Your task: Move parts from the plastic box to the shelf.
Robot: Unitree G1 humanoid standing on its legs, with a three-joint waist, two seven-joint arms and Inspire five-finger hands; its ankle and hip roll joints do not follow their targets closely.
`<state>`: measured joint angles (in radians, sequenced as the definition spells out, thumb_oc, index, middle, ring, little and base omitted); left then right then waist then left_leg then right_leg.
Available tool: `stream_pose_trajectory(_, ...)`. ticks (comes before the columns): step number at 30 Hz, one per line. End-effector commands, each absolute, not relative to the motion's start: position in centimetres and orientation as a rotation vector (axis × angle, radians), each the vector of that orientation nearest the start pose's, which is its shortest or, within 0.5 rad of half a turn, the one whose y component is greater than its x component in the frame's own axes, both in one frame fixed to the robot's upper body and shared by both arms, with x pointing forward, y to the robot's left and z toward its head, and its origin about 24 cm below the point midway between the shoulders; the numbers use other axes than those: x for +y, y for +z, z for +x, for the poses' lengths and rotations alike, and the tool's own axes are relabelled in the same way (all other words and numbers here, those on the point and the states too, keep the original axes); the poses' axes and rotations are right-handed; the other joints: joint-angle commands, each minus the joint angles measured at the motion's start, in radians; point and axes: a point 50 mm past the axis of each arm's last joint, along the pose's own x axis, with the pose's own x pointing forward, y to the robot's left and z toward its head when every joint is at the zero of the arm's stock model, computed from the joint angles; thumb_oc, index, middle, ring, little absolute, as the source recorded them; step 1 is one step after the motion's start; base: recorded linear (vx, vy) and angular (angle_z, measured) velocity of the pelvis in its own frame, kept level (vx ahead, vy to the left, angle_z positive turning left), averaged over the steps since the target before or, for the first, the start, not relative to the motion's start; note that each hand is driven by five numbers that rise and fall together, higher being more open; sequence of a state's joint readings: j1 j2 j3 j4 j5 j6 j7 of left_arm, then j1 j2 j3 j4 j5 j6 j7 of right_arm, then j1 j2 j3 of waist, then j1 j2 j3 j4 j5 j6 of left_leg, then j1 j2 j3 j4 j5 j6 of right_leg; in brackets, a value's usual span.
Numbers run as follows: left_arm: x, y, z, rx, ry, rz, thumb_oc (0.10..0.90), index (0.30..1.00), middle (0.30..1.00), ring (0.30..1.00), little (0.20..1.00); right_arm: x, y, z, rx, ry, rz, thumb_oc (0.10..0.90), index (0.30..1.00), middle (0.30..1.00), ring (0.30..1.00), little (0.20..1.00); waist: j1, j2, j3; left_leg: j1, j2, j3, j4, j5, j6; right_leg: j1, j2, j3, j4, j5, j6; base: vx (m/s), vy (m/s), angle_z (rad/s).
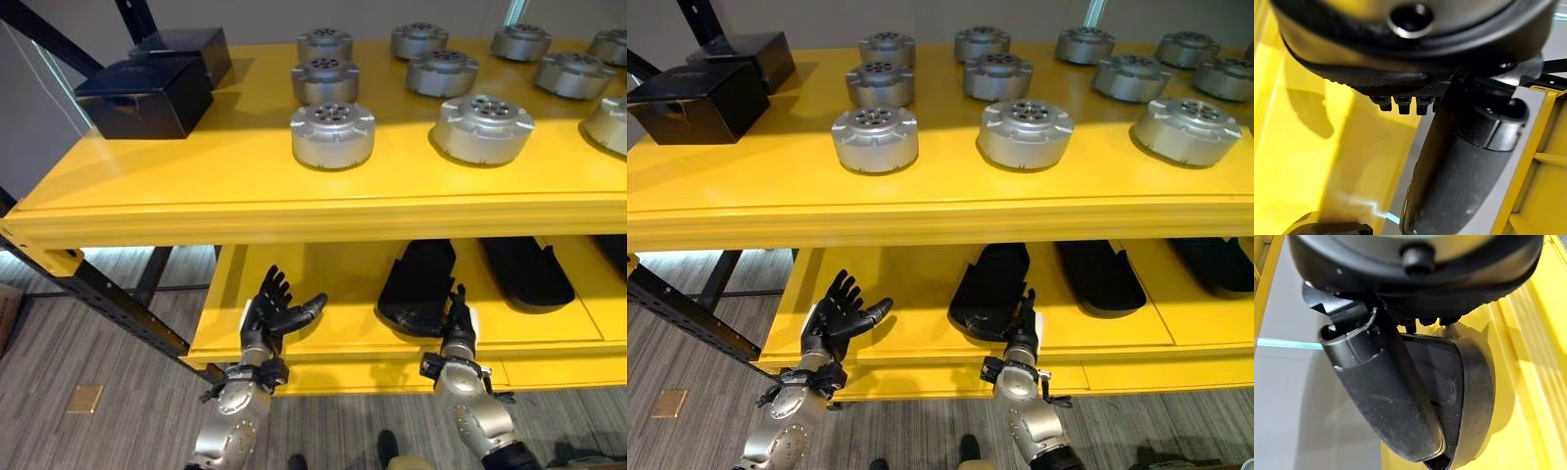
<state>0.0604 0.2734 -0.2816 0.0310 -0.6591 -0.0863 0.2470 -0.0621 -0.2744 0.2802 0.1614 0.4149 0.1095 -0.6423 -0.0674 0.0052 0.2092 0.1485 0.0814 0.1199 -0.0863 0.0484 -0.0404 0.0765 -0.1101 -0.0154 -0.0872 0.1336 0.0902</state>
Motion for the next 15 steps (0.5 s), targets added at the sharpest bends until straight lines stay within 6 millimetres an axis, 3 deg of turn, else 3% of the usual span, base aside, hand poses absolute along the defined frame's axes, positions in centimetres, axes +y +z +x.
stream_pose_trajectory(1,15.3,5.4,25.3,-0.039,-0.046,-0.342,0.900,1.000,1.000,1.000,1.000,-16.3,4.1,28.0,0.118,-0.389,0.092,0.900,1.000,1.000,1.000,1.000,0.017,-0.022,-0.048,0.002,0.023,0.009,0.065,-0.112,0.008,0.029,-0.066,-0.015,0.065,-0.123,0.031,0.00,0.000,0.00)
stream_pose_trajectory(10,15.1,5.1,25.4,-0.020,-0.076,-0.339,0.900,1.000,1.000,1.000,1.000,-16.0,4.5,28.9,0.113,-0.348,0.089,0.900,1.000,1.000,1.000,1.000,0.035,-0.020,-0.048,-0.003,0.023,-0.002,0.070,-0.110,0.007,0.032,-0.070,-0.026,0.068,-0.124,0.029,0.00,-0.001,0.00)
stream_pose_trajectory(15,14.9,4.9,25.6,-0.003,-0.091,-0.331,0.900,1.000,1.000,1.000,1.000,-16.6,4.7,30.0,0.128,-0.411,0.038,0.900,1.000,1.000,1.000,1.000,0.050,-0.018,-0.048,-0.009,0.021,-0.009,0.082,-0.114,0.006,0.033,-0.073,-0.036,0.076,-0.128,0.029,0.00,-0.008,0.08)
